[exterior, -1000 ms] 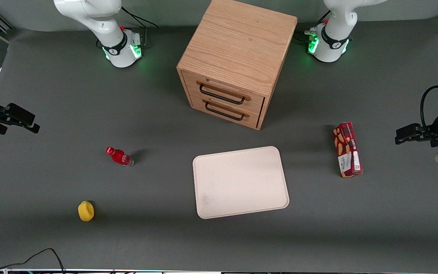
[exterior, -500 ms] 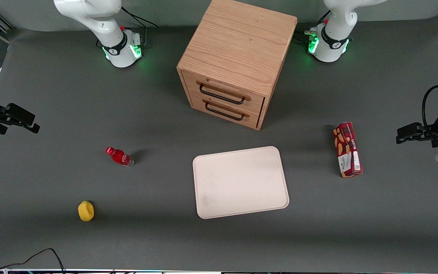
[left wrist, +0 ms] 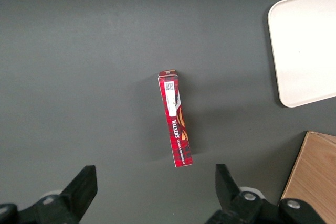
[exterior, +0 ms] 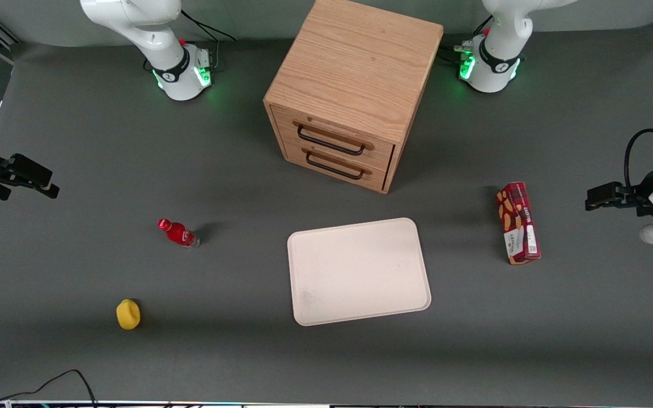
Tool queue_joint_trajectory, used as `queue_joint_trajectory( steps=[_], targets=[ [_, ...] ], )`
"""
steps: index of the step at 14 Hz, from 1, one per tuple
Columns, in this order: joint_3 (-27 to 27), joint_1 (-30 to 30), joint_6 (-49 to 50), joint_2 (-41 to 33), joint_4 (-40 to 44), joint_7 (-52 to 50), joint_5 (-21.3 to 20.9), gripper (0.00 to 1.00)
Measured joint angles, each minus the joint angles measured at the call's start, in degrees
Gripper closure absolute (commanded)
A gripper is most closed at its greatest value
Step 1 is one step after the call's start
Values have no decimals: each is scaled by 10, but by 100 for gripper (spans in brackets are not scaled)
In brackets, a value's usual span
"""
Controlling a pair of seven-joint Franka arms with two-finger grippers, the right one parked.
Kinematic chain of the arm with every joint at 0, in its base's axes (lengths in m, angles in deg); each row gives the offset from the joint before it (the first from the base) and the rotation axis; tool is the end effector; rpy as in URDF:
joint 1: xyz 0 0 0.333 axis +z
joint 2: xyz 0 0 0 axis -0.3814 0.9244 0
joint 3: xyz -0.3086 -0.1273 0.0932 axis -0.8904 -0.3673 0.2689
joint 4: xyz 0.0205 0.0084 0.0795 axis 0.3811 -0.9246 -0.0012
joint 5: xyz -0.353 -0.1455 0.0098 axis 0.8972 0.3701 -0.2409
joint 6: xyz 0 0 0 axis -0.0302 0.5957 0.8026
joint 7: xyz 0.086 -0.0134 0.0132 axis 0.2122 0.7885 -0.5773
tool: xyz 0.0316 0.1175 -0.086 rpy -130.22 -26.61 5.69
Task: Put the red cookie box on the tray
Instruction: 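Lower the open left gripper over the red cookie box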
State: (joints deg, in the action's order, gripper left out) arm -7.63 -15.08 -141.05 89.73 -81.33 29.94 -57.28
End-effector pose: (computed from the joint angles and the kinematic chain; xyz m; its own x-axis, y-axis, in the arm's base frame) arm 0.6227 0.0105 0.5395 0.9870 -0.1311 -0.0925 -0.1298 -0.9913 0.0202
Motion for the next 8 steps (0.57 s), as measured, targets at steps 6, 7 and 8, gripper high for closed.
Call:
queue_joint_trajectory(
  steps=[6,7,8],
  targets=[
    [0,0,1,8,-2,1,0,0],
    [0,0,1,11,-2,1,0,0],
    [0,0,1,13,-3,1,0,0]
  ],
)
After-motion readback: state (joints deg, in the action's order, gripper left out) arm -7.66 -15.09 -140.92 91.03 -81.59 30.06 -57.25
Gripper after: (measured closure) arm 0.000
